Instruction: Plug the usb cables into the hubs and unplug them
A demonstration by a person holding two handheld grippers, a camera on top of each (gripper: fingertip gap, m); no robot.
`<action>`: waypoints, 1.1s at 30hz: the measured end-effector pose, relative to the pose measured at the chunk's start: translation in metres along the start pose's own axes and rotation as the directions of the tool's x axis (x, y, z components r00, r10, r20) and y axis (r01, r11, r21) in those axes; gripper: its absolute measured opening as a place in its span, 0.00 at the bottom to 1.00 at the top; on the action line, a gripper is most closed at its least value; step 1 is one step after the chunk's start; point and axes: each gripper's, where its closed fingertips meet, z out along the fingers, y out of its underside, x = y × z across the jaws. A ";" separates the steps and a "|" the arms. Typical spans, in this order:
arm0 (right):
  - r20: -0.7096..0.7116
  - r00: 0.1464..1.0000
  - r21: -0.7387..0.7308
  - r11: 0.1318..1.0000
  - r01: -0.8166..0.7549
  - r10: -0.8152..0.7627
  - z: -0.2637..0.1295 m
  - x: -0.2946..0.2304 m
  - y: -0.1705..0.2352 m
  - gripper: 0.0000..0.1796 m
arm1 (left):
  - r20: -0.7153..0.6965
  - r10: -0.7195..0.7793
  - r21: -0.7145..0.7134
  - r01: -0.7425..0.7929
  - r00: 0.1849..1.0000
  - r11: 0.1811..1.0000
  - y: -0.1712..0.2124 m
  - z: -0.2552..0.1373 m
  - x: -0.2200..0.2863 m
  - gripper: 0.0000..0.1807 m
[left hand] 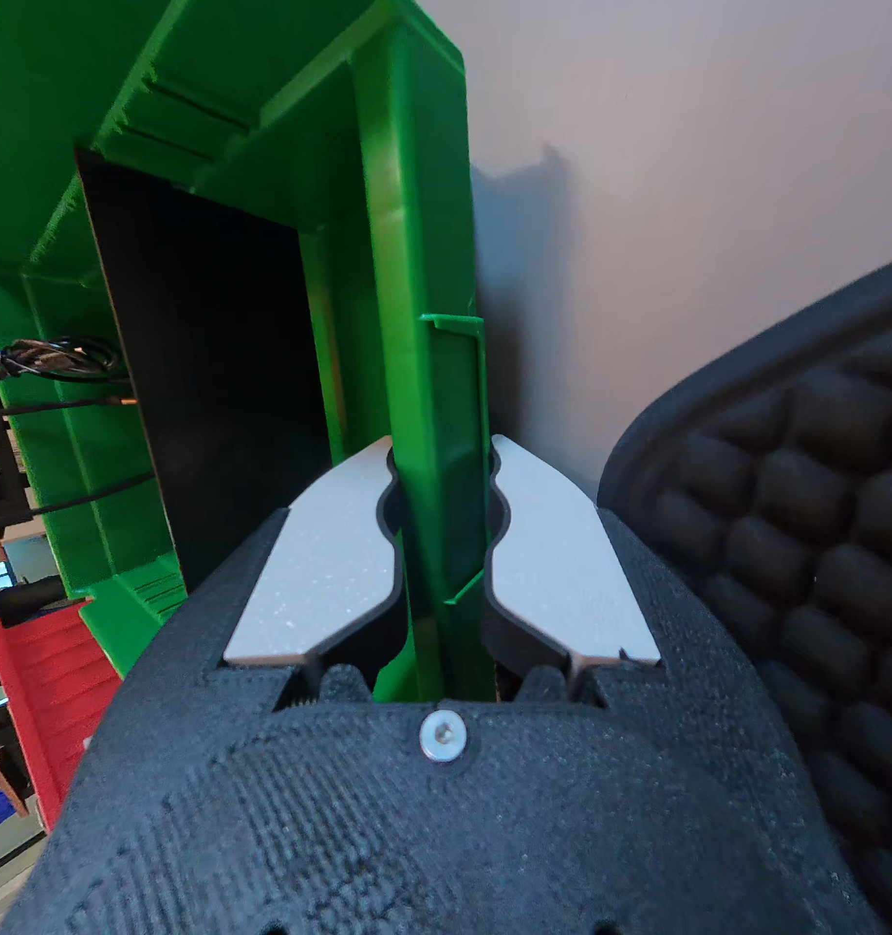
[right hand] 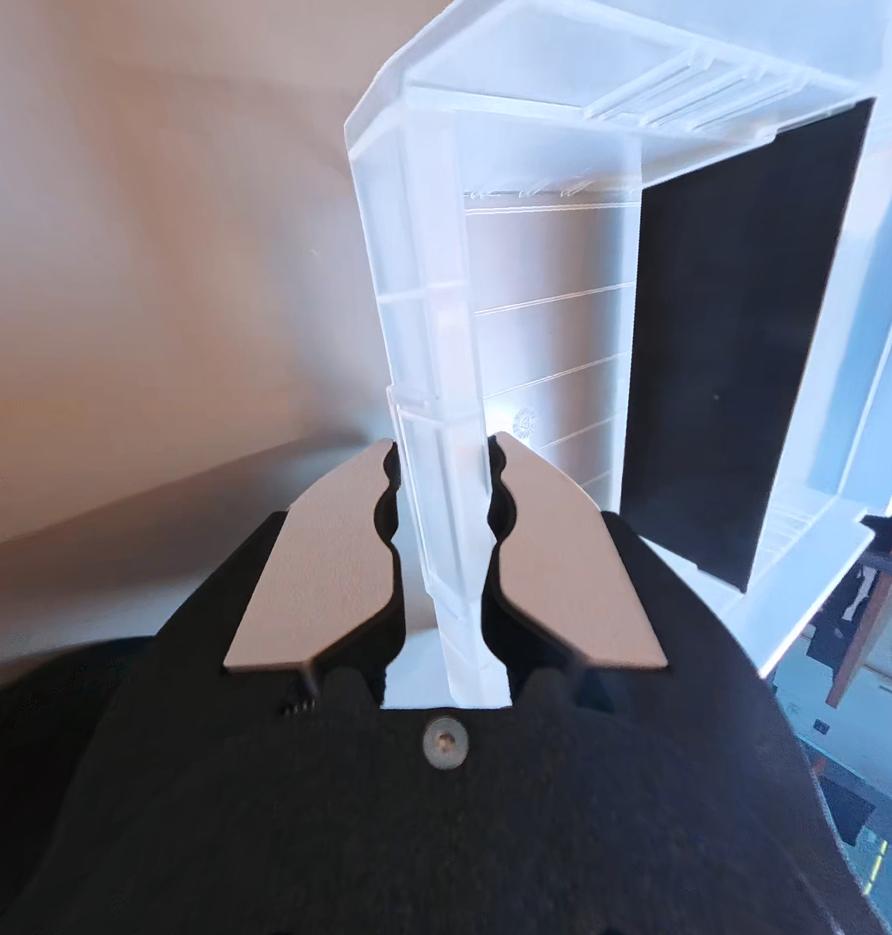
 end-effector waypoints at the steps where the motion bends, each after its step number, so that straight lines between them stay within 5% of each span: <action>1: -0.014 1.000 0.002 1.000 -0.008 0.008 0.003 0.007 0.006 0.18 | 0.002 0.006 -0.001 -0.006 1.000 1.000 -0.003 0.001 0.000 0.17; 8: -0.116 0.988 -0.013 0.994 -0.104 0.102 0.037 0.072 0.035 0.20 | 0.017 0.006 0.024 -0.006 1.000 1.000 -0.010 0.020 -0.022 0.17; 11: -0.180 0.964 0.042 0.981 -0.190 0.195 0.045 0.098 0.035 0.30 | -0.010 -0.068 0.048 0.068 0.998 0.997 -0.006 0.022 -0.029 0.22; 14: -0.117 0.935 0.247 0.922 -0.298 0.334 0.027 0.101 0.005 0.32 | -0.081 -0.156 0.174 0.168 0.984 0.970 -0.016 -0.003 -0.033 0.21; 17: -0.011 0.907 0.444 0.815 -0.372 0.421 -0.006 0.095 -0.025 0.31 | -0.168 -0.301 0.380 0.343 0.939 0.859 -0.035 -0.048 -0.061 0.18; 21: 0.094 0.880 0.551 0.712 -0.435 0.465 -0.031 0.084 -0.046 0.30 | -0.059 -0.425 0.432 0.407 0.903 0.805 -0.029 -0.072 -0.131 0.18; 25: 0.180 0.864 0.586 0.654 -0.478 0.470 -0.036 0.068 -0.057 0.29 | -0.005 -0.445 0.309 0.425 0.896 0.851 -0.022 -0.039 -0.180 0.19; 29: 0.195 0.863 0.584 0.652 -0.484 0.466 -0.025 0.056 -0.056 0.26 | 0.072 -0.300 0.000 0.300 0.951 0.954 0.004 0.030 -0.207 0.21; 33: 0.269 0.841 0.590 0.609 -0.529 0.470 -0.016 0.045 -0.060 0.24 | 0.030 -0.226 -0.253 0.227 0.974 0.941 0.030 0.088 -0.212 0.24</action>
